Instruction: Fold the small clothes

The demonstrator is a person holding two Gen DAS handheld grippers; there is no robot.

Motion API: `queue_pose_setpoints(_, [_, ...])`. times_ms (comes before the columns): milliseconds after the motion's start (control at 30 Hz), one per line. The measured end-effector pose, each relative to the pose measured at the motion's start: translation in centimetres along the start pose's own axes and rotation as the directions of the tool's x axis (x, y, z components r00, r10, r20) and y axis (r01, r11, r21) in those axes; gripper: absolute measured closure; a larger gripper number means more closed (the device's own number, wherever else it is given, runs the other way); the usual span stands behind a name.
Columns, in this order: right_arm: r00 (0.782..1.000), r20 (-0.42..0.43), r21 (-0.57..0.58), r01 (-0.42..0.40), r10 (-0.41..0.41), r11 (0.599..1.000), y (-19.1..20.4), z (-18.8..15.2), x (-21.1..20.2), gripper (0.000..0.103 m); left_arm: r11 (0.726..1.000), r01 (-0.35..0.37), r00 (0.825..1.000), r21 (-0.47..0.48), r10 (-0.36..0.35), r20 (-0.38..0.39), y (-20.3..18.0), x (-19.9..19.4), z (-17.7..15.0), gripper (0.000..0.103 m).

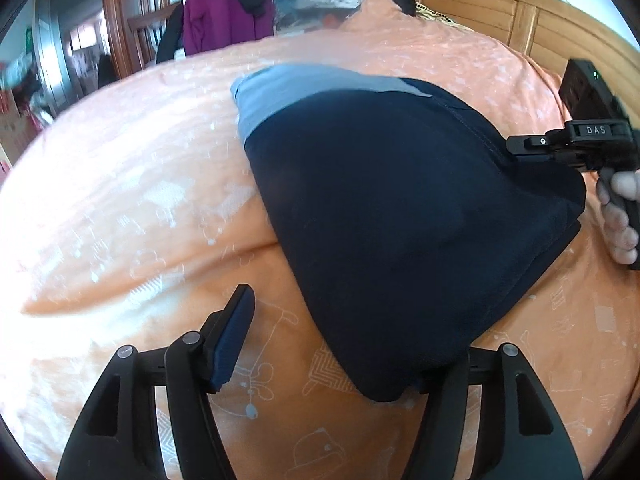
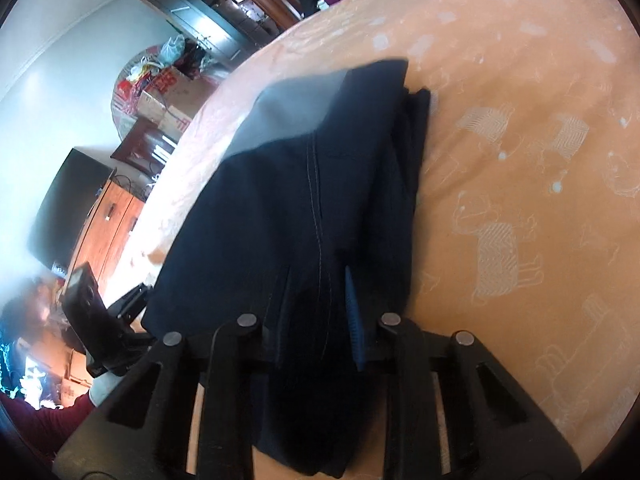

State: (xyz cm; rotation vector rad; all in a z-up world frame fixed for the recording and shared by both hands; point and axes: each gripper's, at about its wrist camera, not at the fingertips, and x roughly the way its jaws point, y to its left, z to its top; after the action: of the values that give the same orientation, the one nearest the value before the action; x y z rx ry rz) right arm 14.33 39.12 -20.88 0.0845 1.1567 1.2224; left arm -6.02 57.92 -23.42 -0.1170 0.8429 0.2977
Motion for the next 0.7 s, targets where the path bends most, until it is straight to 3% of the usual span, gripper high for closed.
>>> queue_pose_setpoints(100, [0.999,0.002,0.044,-0.040,0.040,0.998,-0.9,0.1,0.6,0.076,1.000,0.007,1.000,-0.026,-0.007,0.011,0.4,0.3,0.6,0.038])
queue_pose_setpoints(167, [0.995,0.007,0.079,-0.100,0.099,0.992,-1.4,0.3,1.0,0.066,0.999,0.028,1.000,-0.024,-0.028,0.005,0.3,0.8,1.3,0.043])
queue_pose_setpoints(233, [0.989,0.007,0.111,-0.146,0.146,0.983,-1.7,0.6,1.6,0.064,1.000,0.027,0.999,-0.001,-0.027,-0.029,-0.3,1.8,1.4,0.052])
queue_pose_setpoints(300, [0.988,0.006,0.125,-0.157,0.157,0.980,-1.8,0.7,2.0,0.072,1.000,0.016,0.999,0.010,-0.016,-0.035,-0.4,2.5,1.2,0.054])
queue_pose_setpoints(333, [0.988,0.006,0.132,-0.152,0.152,0.980,-1.7,0.6,1.9,0.096,1.000,0.019,0.999,0.000,-0.019,-0.031,-0.1,2.4,1.2,0.061])
queue_pose_setpoints(367, [0.987,0.014,0.139,-0.161,0.161,0.977,-1.5,0.5,1.6,0.101,1.000,0.013,1.000,-0.014,-0.013,-0.022,0.2,2.1,1.3,0.065])
queue_pose_setpoints(433, [0.977,0.037,0.134,-0.213,0.210,0.968,-0.8,-0.1,0.7,0.101,0.995,0.025,1.000,-0.100,-0.025,0.001,2.0,1.1,1.0,0.067])
queue_pose_setpoints(500, [0.982,0.022,0.118,-0.189,0.188,0.975,-0.3,-0.8,0.8,0.101,0.983,0.085,0.996,-0.162,-0.086,-0.005,3.5,1.1,0.4,0.066])
queue_pose_setpoints(567, [0.986,0.018,0.144,-0.168,0.167,0.975,-0.9,-1.2,1.4,0.101,0.980,0.141,0.990,-0.144,-0.144,-0.012,3.6,1.7,0.2,0.068])
queue_pose_setpoints(700, [0.982,0.056,0.149,-0.187,0.180,0.971,-1.0,-0.9,0.4,0.101,0.990,0.130,0.991,-0.061,-0.132,-0.035,1.8,1.9,0.4,0.067])
